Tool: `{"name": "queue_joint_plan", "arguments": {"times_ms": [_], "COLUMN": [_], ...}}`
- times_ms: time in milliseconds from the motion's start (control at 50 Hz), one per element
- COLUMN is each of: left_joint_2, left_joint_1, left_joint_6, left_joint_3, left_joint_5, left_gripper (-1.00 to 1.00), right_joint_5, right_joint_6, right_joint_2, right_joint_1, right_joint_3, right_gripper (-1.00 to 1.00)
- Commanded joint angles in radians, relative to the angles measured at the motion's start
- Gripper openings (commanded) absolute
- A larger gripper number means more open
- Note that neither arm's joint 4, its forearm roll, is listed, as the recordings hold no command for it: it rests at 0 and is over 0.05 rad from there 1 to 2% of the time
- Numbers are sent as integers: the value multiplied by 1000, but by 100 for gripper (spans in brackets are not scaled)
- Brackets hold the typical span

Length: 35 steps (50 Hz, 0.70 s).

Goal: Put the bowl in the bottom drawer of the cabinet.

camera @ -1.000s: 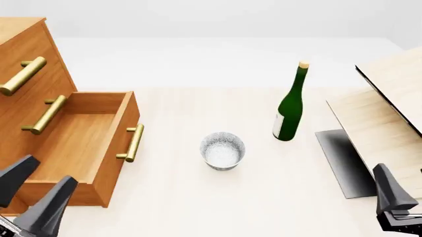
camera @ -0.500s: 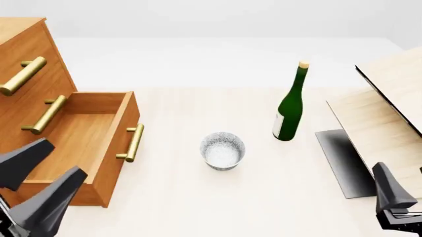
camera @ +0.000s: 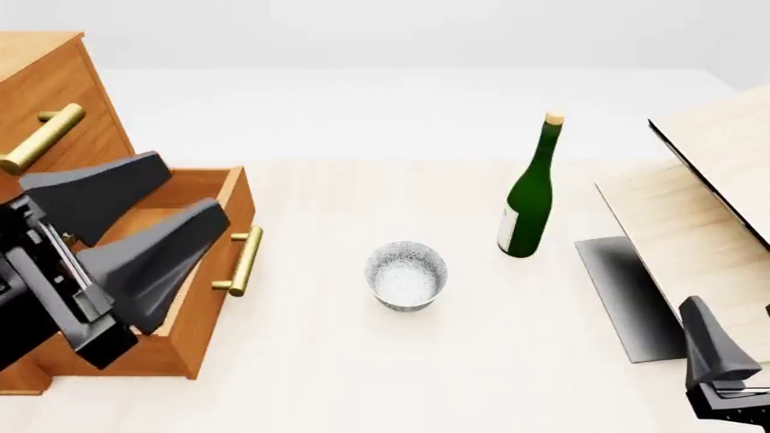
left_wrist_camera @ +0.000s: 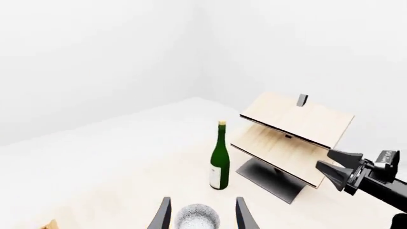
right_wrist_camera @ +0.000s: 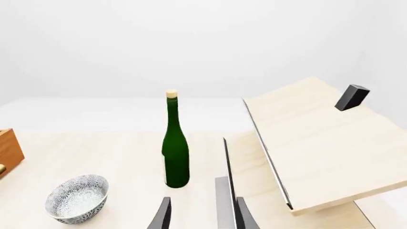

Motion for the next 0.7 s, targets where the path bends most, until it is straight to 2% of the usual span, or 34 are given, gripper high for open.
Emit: {"name": "queue_joint_plan", "arguments": {"times_ms": [20, 260, 480, 700], "left_joint_2": [137, 267, 382, 488], "left_joint_1": [-46, -85, -70, -108], "left_joint_6": [3, 28, 33, 62], "left_joint_3": [-126, -243, -361, -467], "left_joint_5": [7, 52, 149, 247], "left_gripper": [100, 100, 100, 100], "right_joint_5": [0, 0, 0, 0], "right_joint_6": [0, 0, 0, 0], "right_joint_2": [0, 0, 0, 0], "right_joint_1": [0, 0, 0, 0], "right_joint_3": [0, 0, 0, 0], "right_gripper": [100, 100, 100, 100]}}
